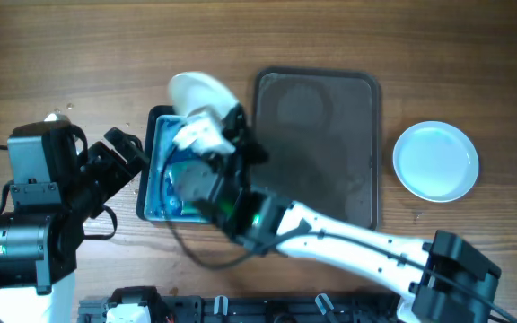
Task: Clean dirty plates on tray and stack at the side
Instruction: 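Carry the plate right and stack it on the cleaned plates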
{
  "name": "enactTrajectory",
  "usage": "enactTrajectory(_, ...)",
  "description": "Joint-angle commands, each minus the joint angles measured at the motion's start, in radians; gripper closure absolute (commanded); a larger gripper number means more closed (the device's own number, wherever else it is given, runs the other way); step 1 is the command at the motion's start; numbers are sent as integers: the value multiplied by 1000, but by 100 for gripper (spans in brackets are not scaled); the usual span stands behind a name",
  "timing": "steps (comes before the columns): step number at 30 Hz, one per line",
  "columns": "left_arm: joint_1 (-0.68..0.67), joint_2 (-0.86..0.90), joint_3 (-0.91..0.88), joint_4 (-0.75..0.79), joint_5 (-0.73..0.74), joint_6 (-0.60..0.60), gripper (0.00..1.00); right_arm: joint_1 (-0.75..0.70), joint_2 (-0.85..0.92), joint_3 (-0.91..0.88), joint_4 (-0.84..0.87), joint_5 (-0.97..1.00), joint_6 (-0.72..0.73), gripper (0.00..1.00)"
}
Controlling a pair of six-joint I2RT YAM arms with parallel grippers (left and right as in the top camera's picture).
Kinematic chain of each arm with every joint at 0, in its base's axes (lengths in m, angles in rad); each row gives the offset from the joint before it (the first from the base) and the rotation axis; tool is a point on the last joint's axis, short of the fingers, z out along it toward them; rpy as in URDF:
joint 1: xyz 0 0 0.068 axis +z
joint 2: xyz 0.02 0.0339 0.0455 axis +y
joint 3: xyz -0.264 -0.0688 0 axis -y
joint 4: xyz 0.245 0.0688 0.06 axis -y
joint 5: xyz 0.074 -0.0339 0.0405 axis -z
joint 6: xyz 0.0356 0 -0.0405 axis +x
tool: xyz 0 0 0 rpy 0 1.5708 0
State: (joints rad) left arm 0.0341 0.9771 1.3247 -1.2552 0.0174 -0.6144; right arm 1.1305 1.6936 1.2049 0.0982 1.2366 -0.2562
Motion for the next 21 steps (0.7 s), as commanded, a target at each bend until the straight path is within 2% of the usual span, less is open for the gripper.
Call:
enactTrajectory(1,5,1,9,1,12,8,0,-118,-40,4,-198,-203,314,96)
enactTrajectory(4,5,1,9,1,12,8,0,-233,-103,4,-371,-669,528,96)
enactTrajectory(5,5,1,9,1,12,8,0,-300,-140,4,-399,-906,571,96)
enactTrajectory(9,5,1,9,1,12,8,0,-517,-267,4,-428,-1427,588,96)
enactTrajectory(11,5,1,9,1,12,8,0,-635,-342,4,-486,-1513,668,96)
enactTrajectory(15,5,1,9,1,12,8,0,-905,-464,4,-703,-1518,789,96)
enactTrajectory(21,5,1,9,1,12,8,0,-1336,-468,-11,-940,-1484,724,96)
